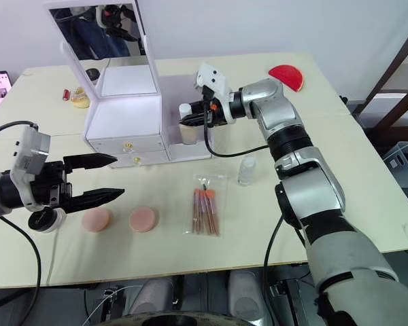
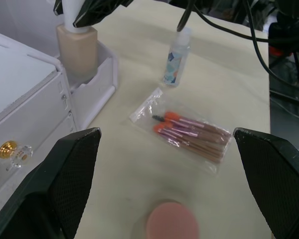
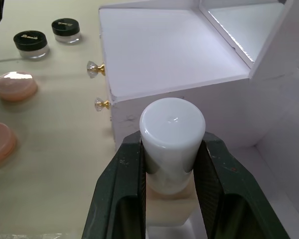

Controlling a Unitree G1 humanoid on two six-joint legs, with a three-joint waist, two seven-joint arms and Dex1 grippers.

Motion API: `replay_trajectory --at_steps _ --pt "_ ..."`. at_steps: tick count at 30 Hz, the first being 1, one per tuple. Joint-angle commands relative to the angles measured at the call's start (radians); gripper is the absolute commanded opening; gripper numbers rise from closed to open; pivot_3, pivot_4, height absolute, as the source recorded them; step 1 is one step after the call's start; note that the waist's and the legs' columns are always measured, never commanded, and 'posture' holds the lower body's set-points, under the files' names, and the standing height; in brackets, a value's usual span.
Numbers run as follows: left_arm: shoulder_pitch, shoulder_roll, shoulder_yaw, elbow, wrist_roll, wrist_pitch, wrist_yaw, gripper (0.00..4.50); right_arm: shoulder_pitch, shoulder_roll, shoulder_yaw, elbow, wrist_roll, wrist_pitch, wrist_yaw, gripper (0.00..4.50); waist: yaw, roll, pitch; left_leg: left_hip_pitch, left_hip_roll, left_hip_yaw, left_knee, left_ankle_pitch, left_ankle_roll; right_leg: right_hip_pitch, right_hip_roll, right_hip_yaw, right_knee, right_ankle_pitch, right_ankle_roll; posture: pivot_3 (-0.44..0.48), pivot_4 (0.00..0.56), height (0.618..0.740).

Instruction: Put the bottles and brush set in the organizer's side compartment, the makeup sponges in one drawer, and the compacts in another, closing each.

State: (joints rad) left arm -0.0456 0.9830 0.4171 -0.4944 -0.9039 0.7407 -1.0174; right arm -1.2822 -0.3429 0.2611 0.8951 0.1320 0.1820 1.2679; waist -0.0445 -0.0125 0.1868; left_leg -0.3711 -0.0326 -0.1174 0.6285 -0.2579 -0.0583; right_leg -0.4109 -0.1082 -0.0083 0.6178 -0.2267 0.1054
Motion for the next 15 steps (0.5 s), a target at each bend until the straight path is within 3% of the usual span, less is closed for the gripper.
replay_trajectory --at_steps 1,15 --pt "0.000 0.016 0.039 -0.023 -0.013 0.002 0.003 4.50 -0.050 -0.007 -0.028 -0.010 -0.007 0.034 0.029 0.79 0.000 0.000 0.000 -0.001 0.001 0.000 0.000 0.000 0.000 -0.001 0.001 0.000 -0.001 0.001 0.002 0.000 0.150 0.739" --pt "-0.005 0.017 0.031 -0.026 -0.016 0.006 0.015 4.50 -0.043 0.030 -0.016 0.104 -0.105 -0.081 0.025 0.79 -0.002 0.000 0.000 -0.002 0.010 0.004 -0.006 0.000 -0.001 -0.006 0.010 0.002 -0.003 0.002 0.000 0.000 0.150 0.739"
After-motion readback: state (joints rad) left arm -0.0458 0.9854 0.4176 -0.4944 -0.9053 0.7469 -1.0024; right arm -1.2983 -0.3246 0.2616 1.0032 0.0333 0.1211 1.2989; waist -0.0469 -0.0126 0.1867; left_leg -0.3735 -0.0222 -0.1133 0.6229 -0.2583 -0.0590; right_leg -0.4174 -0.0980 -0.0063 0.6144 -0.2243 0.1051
